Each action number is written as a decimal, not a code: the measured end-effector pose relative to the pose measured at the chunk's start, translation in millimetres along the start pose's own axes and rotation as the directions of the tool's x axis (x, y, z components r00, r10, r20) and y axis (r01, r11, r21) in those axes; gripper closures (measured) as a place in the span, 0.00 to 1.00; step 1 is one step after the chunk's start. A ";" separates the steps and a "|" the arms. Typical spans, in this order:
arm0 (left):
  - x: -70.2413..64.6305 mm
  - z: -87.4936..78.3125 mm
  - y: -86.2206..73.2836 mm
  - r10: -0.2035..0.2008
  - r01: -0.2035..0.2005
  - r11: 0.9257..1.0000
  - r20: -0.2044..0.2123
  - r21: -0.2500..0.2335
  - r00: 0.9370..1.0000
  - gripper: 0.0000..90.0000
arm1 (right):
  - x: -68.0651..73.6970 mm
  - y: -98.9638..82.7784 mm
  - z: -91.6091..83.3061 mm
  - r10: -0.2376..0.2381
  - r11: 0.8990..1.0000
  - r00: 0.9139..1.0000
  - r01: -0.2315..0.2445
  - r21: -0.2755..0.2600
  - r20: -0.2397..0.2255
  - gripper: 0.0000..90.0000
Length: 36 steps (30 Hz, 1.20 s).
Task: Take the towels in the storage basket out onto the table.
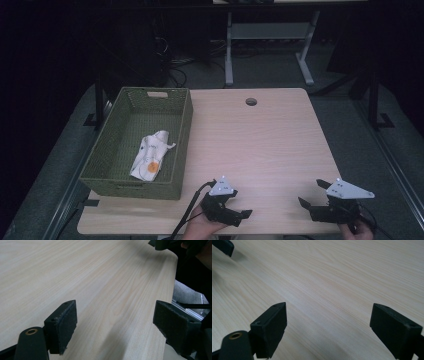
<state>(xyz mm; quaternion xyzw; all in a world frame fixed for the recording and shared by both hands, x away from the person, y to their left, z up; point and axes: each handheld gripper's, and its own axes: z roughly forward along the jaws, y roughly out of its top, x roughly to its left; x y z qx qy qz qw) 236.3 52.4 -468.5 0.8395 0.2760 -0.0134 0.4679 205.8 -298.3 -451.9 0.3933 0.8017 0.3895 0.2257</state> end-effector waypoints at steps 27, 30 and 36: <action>35.9 -6.5 58.6 0.036 -0.041 0.998 0.101 0.049 0.994 0.26 | 1.9 1.9 -0.2 -0.009 1.000 1.000 0.009 -0.015 -0.008 0.15; 40.1 -10.2 64.5 0.031 -0.036 0.998 0.085 0.049 0.996 0.26 | 2.0 2.0 -1.3 0.000 1.000 1.000 0.000 -0.015 -0.007 0.15; 44.6 -17.1 74.3 0.026 -0.033 0.997 0.089 0.068 0.996 0.26 | 3.8 3.7 -1.8 -0.015 1.000 1.000 0.015 -0.026 -0.013 0.15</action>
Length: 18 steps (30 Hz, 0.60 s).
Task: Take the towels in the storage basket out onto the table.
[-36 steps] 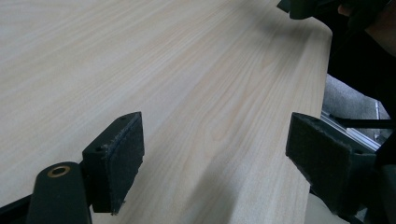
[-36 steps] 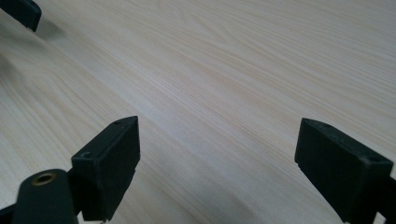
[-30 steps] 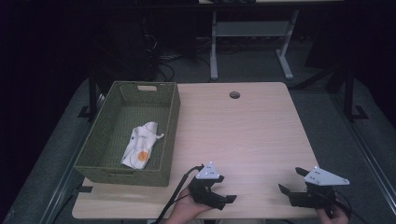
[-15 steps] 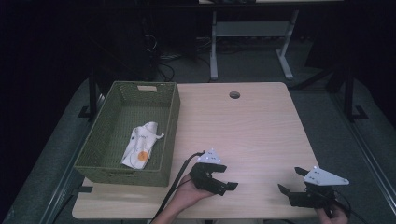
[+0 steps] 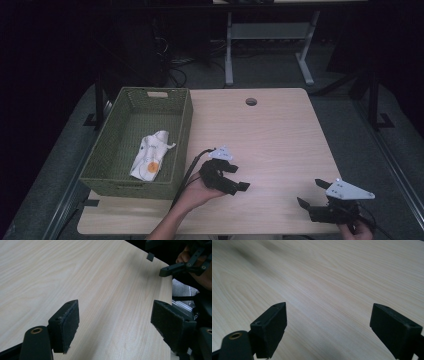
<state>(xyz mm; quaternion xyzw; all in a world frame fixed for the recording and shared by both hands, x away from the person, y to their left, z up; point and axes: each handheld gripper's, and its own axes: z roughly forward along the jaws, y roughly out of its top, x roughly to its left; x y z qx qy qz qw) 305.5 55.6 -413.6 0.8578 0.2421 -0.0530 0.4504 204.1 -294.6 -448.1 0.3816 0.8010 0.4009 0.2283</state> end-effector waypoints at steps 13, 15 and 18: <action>2.2 -42.5 35.1 0.017 -0.017 1.000 0.029 0.000 0.999 0.25 | -0.4 0.2 -1.5 0.002 1.000 1.000 -0.002 -0.007 -0.006 0.15; 3.0 -49.1 40.3 0.019 -0.019 1.000 0.036 0.004 0.999 0.25 | 0.7 0.5 -1.9 -0.003 1.000 1.000 0.003 -0.004 -0.006 0.15; 9.6 -58.8 47.6 0.024 -0.025 0.999 0.037 0.026 0.999 0.27 | 1.4 0.6 -1.5 0.002 1.000 1.000 -0.002 -0.003 -0.014 0.15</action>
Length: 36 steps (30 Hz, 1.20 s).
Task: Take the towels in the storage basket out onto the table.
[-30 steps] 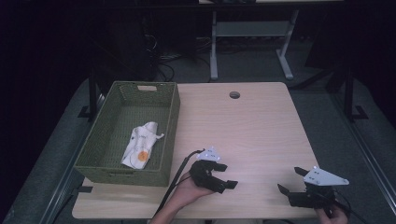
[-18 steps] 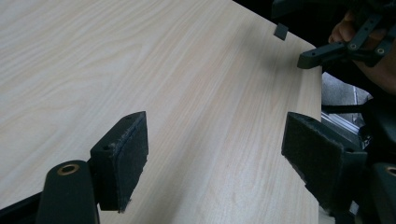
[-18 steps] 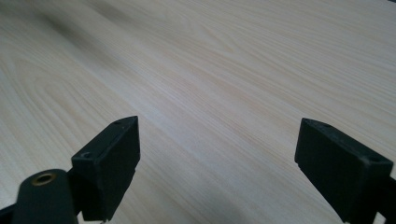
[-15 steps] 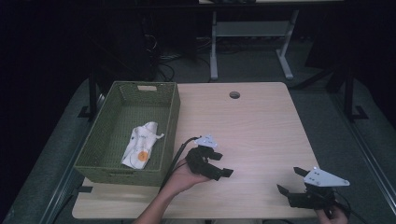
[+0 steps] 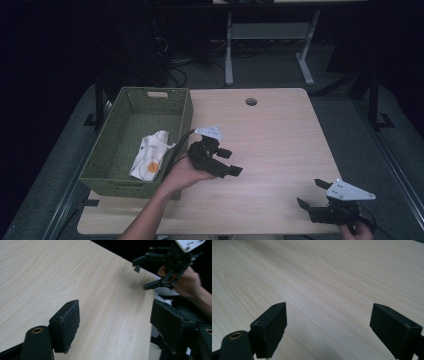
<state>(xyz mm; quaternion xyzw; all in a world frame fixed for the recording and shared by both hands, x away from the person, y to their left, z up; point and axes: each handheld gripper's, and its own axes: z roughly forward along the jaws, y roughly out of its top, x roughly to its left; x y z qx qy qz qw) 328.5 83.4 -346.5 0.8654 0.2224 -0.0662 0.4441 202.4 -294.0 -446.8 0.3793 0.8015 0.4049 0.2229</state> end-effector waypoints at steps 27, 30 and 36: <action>56.1 -86.6 -5.2 -0.130 0.129 0.990 -0.024 -0.049 0.991 0.31 | -2.0 -0.7 0.6 -0.001 1.000 1.000 0.001 -0.001 0.000 0.15; 61.3 -96.0 -9.3 -0.149 0.148 0.987 -0.024 -0.066 0.988 0.31 | -2.1 -0.6 1.0 -0.007 1.000 1.000 0.007 0.000 -0.002 0.15; 73.3 -115.3 -20.7 -0.191 0.187 0.980 -0.052 -0.071 0.980 0.30 | -2.2 -0.8 -0.5 0.001 1.000 1.000 -0.001 0.002 0.006 0.15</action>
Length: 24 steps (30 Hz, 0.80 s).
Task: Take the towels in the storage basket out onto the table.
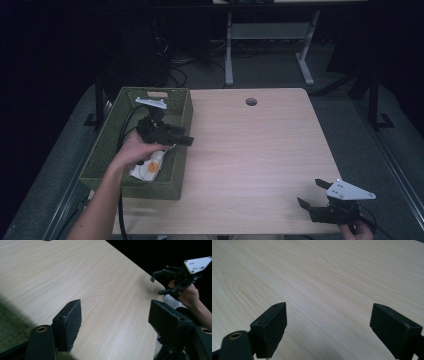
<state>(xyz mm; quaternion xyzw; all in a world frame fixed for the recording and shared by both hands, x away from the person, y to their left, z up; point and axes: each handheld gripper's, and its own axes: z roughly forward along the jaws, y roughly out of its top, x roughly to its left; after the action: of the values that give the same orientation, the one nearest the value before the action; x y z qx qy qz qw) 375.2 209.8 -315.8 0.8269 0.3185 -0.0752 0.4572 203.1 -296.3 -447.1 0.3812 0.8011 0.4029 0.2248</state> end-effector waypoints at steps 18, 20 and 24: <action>40.4 -39.4 -32.3 -0.101 0.099 0.995 -0.128 -0.024 0.987 0.31 | 0.2 0.4 -1.4 -0.006 1.000 1.000 0.006 -0.002 -0.001 0.15; 41.5 -39.9 -33.1 -0.107 0.104 0.994 -0.132 -0.023 0.985 0.31 | -0.7 0.2 -1.3 -0.008 1.000 1.000 0.008 -0.004 0.000 0.15; 46.8 -40.5 -37.0 -0.119 0.120 0.993 -0.170 -0.004 0.978 0.31 | -2.6 -0.8 -0.8 -0.010 1.000 1.000 0.010 0.000 -0.005 0.15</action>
<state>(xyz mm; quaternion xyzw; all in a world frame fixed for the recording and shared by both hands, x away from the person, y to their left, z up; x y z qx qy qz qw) 383.1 277.9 -338.3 0.8111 0.4052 -0.0325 0.4205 203.9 -299.0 -447.1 0.3762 0.8036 0.4027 0.2246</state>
